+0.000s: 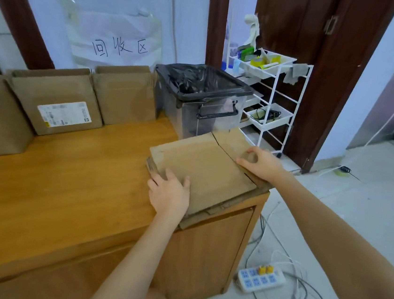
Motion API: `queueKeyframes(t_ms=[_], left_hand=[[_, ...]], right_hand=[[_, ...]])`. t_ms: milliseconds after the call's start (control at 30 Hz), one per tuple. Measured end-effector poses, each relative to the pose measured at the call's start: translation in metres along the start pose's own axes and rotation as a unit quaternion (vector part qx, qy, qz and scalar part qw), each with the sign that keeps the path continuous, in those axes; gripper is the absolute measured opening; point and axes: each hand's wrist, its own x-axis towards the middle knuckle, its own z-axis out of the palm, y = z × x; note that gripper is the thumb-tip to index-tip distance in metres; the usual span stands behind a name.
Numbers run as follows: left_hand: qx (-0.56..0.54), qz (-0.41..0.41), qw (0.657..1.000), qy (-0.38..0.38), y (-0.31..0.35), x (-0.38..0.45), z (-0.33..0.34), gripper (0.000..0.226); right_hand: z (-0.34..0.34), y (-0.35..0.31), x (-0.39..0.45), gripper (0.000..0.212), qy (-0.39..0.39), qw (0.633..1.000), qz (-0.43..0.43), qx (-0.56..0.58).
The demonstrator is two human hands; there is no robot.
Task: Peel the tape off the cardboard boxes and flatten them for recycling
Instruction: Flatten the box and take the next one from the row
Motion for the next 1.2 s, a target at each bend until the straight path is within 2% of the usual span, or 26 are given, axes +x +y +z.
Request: queueKeyframes(t_ms=[267, 333, 400, 467, 533, 600, 700, 800, 967, 1133, 1200], left_hand=[[-0.196, 0.019, 0.977, -0.078, -0.023, 0.047, -0.015, 0.062], [-0.211, 0.019, 0.974, -0.082, -0.024, 0.047, -0.015, 0.061], [-0.167, 0.031, 0.983, -0.075, -0.022, 0.042, -0.013, 0.058], [-0.033, 0.035, 0.996, -0.081, -0.016, 0.04, -0.009, 0.059], [0.145, 0.046, 0.986, -0.07, -0.005, 0.041, -0.011, 0.067], [0.223, 0.071, 0.971, -0.053, 0.006, 0.044, -0.012, 0.081], [0.172, 0.126, 0.975, -0.058, 0.005, 0.047, -0.003, 0.075], [0.122, 0.179, 0.975, -0.045, -0.004, 0.049, 0.006, 0.062], [0.131, 0.173, 0.974, -0.062, -0.005, 0.05, 0.007, 0.064], [0.131, 0.157, 0.966, -0.161, -0.002, 0.057, -0.009, 0.067], [0.131, 0.153, 0.967, -0.156, 0.0, 0.057, -0.017, 0.063]], right_hand=[[0.022, -0.007, -0.002, 0.079, 0.034, 0.995, 0.045, -0.076], [0.032, -0.011, -0.001, 0.078, 0.051, 0.994, 0.048, -0.087], [0.038, -0.012, 0.0, 0.077, 0.059, 0.993, 0.047, -0.089], [0.034, -0.016, 0.0, 0.076, 0.039, 0.993, 0.052, -0.101], [0.025, -0.027, 0.001, 0.072, 0.011, 0.981, 0.047, -0.185], [0.022, -0.047, 0.005, 0.066, 0.001, 0.968, 0.007, -0.252], [0.037, -0.067, 0.009, 0.071, -0.045, 0.977, -0.068, -0.197], [0.054, -0.063, 0.008, 0.072, -0.026, 0.985, -0.077, -0.151], [0.056, -0.06, 0.008, 0.071, -0.023, 0.986, -0.072, -0.152], [0.041, -0.071, 0.008, 0.072, -0.097, 0.979, -0.052, -0.172], [0.032, -0.081, 0.006, 0.071, -0.096, 0.977, -0.057, -0.183]])
